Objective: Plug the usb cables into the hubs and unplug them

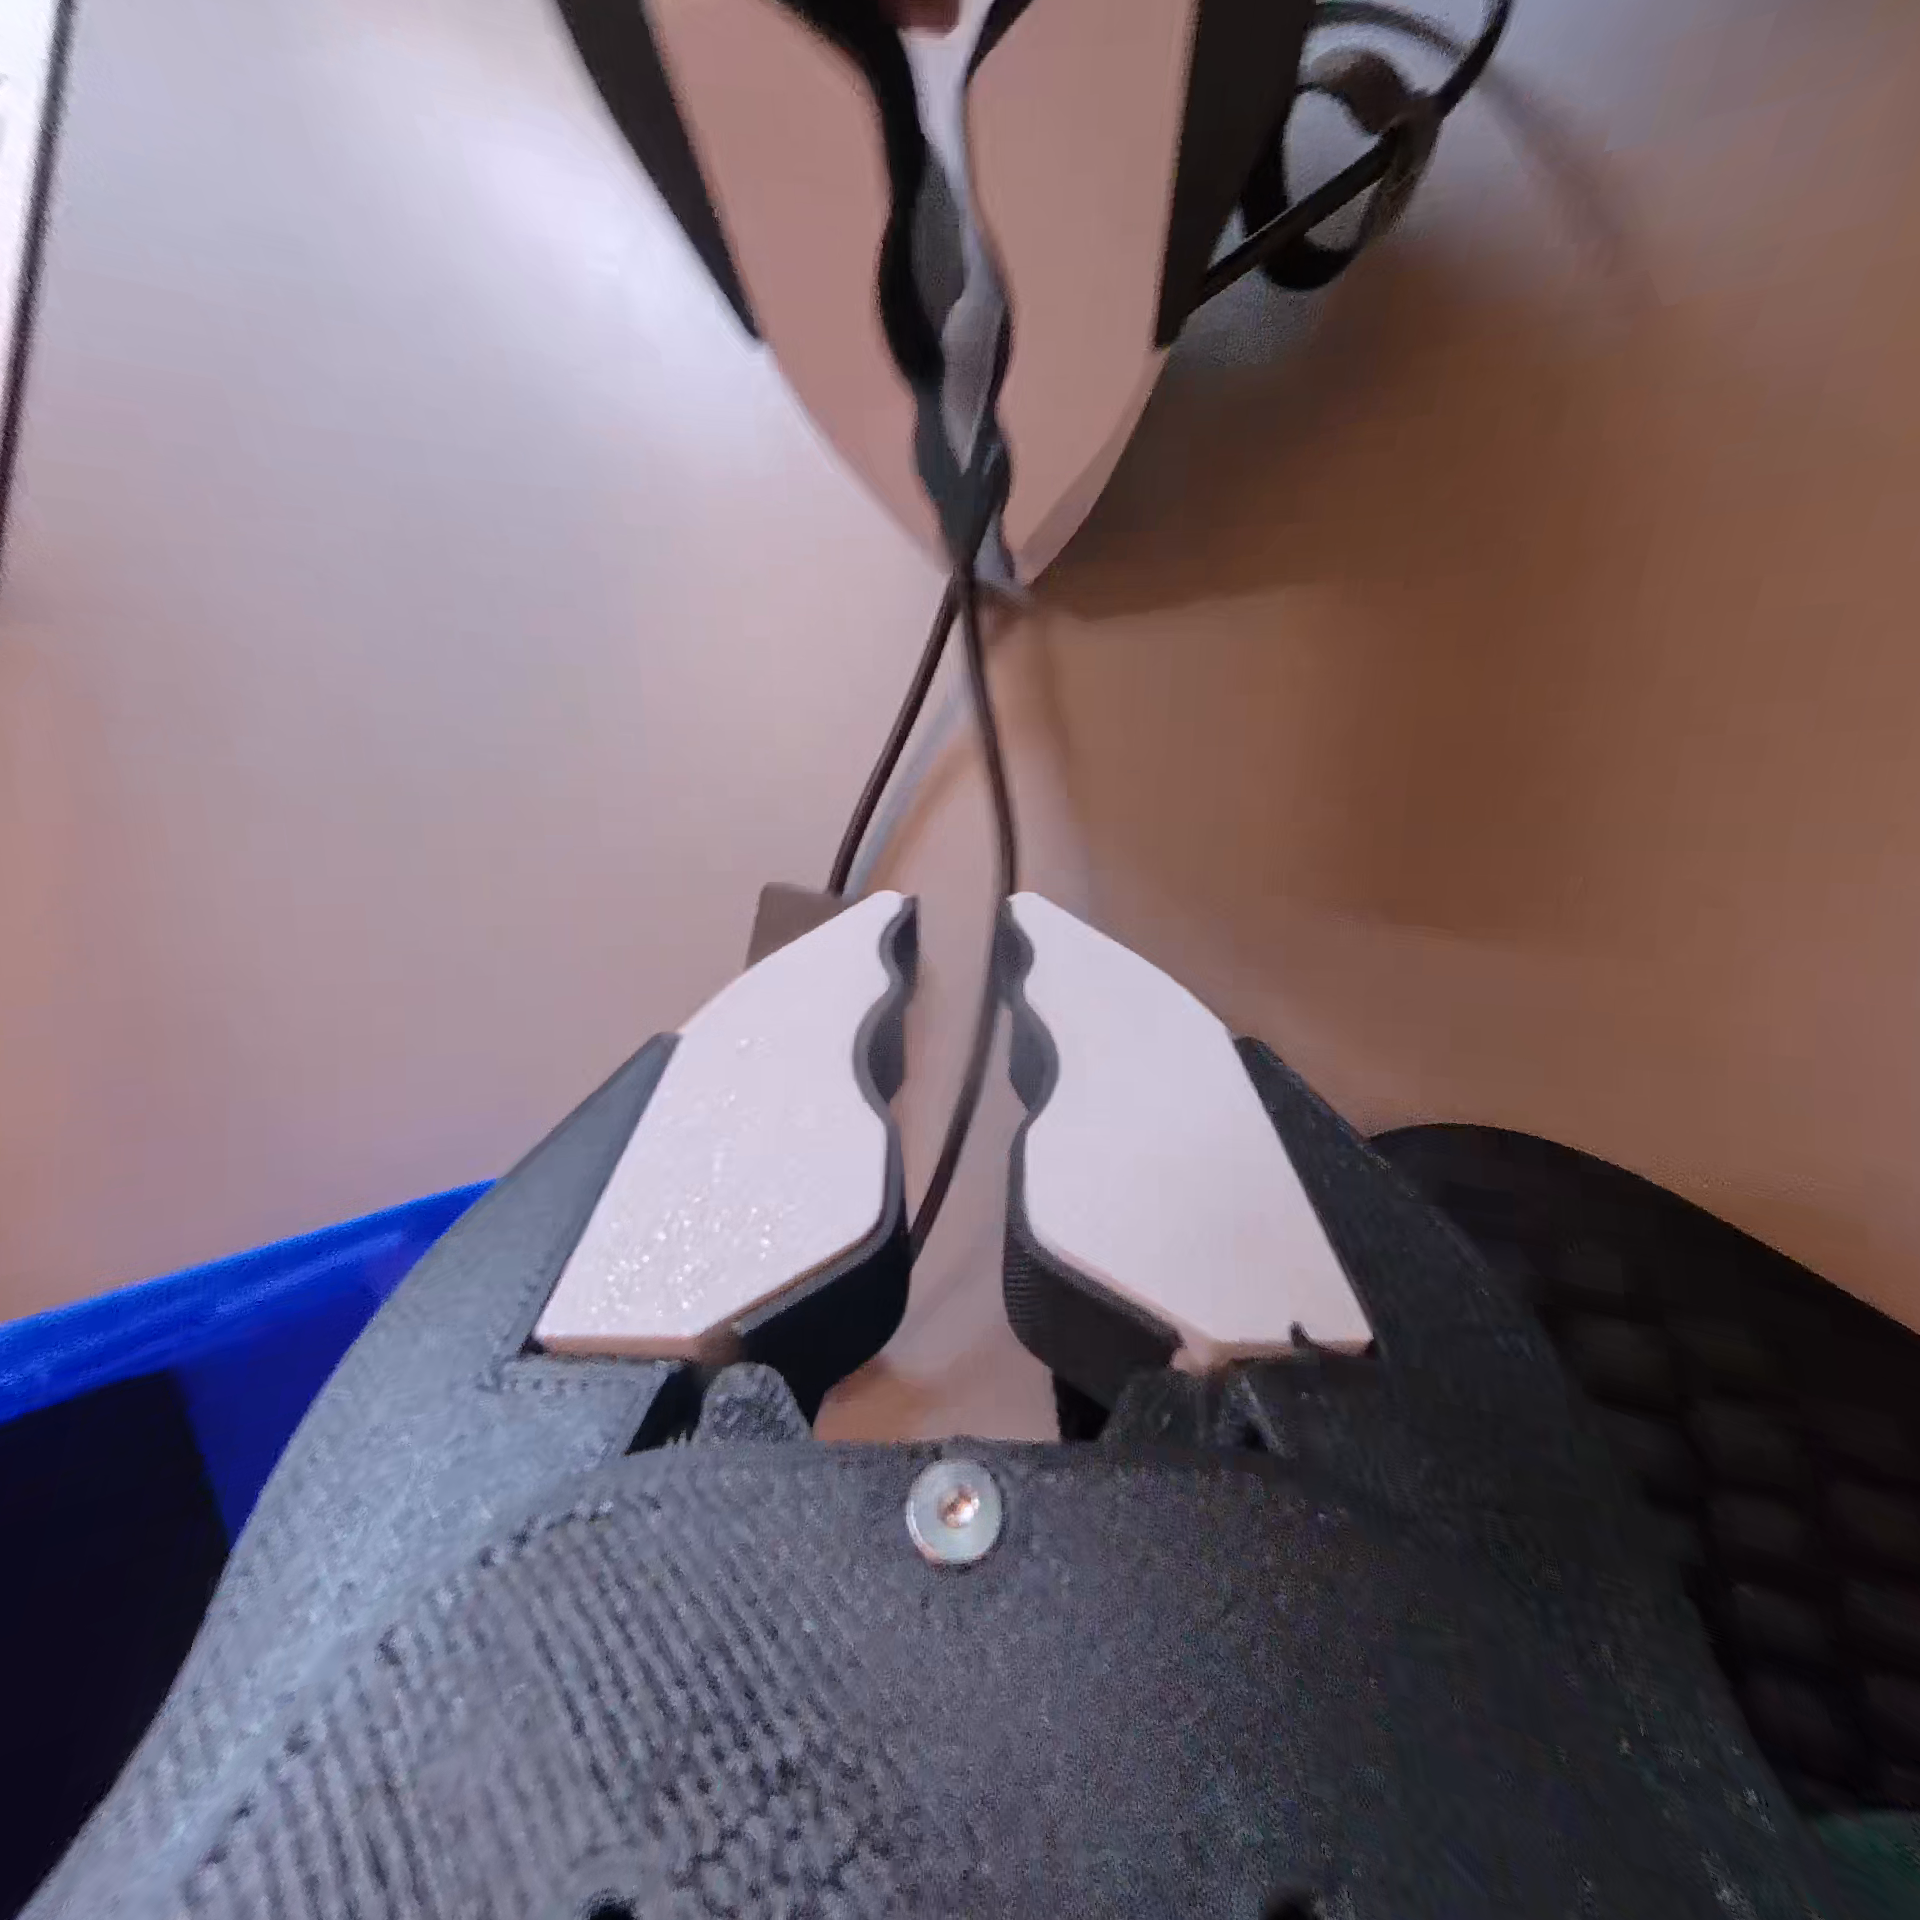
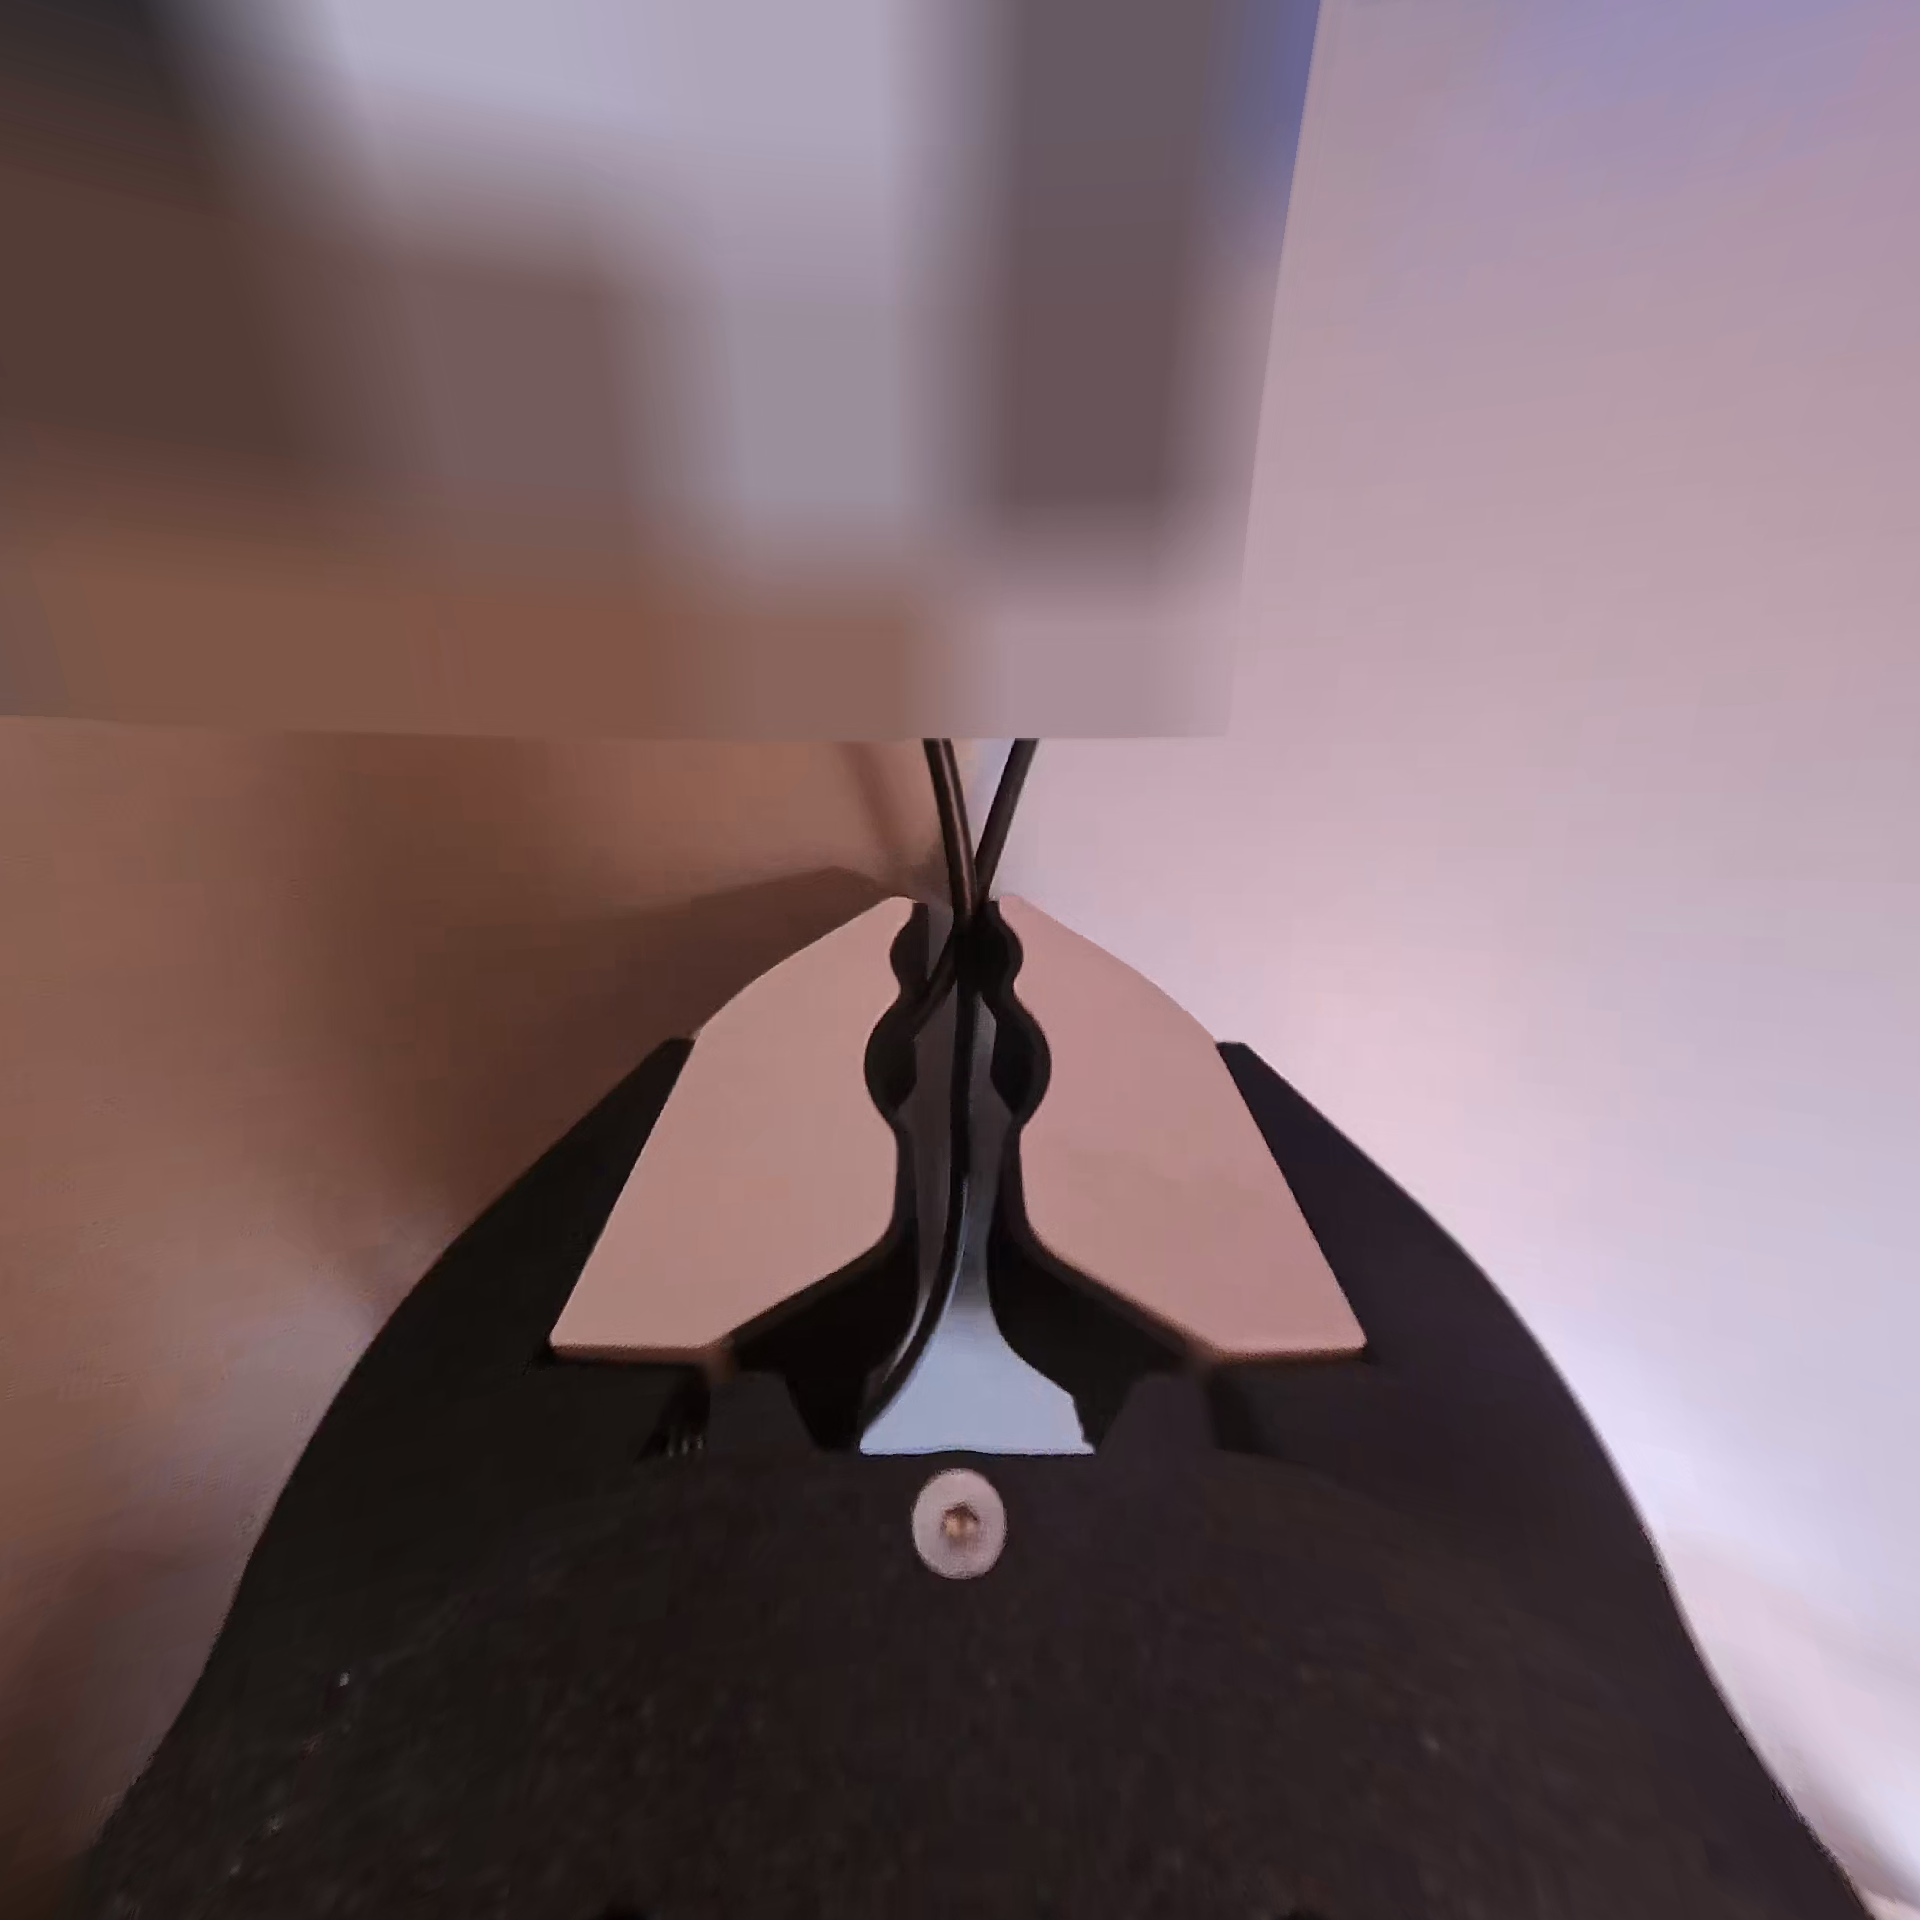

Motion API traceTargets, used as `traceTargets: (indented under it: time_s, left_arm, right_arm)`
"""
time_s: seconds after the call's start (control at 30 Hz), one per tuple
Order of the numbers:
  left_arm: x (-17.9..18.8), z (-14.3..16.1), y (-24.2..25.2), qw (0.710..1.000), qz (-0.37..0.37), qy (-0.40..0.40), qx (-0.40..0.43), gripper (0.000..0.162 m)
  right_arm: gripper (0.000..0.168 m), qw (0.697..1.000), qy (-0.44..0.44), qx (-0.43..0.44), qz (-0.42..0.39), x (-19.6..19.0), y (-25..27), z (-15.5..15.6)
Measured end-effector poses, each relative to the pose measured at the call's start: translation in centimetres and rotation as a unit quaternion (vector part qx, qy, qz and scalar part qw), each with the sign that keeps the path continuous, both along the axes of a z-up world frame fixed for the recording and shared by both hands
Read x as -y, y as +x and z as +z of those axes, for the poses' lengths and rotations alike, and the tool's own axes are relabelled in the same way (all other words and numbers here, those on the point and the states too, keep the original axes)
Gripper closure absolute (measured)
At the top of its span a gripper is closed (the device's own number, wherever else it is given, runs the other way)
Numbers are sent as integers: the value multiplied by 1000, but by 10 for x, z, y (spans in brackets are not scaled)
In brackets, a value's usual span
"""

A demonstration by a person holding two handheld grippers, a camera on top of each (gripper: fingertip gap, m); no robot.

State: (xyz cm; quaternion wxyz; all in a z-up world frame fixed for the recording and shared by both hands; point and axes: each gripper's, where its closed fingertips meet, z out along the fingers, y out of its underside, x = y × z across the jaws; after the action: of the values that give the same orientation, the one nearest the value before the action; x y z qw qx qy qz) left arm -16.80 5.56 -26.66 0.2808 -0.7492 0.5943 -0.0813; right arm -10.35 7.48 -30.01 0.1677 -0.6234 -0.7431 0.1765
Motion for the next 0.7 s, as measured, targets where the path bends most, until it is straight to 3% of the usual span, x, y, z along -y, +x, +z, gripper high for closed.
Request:
traceTargets:
  time_s: [0.13,0.23,0.47,0.57,0.63,0.7]
  left_arm:
    - [-6,15,-10,999,26,16,40,119]
    - [-8,8,-10,999,28,9,32,100]
    - [6,-4,32,997,-46,-29,49,74]
    - [7,10,56,992,-67,-24,105,76]
    - [-3,9,61,994,-52,-5,98,103]
    - [-1,1,63,994,-69,-17,88,112]
  right_arm:
    - [160,997,52,-52,8,0,17,29]
    - [160,990,111,-85,18,0,34,57]
    - [160,958,235,-161,39,7,58,110]
    - [160,950,255,-178,39,12,65,124]
    - [160,942,270,-195,41,15,67,133]
    - [160,934,280,-216,42,18,70,143]
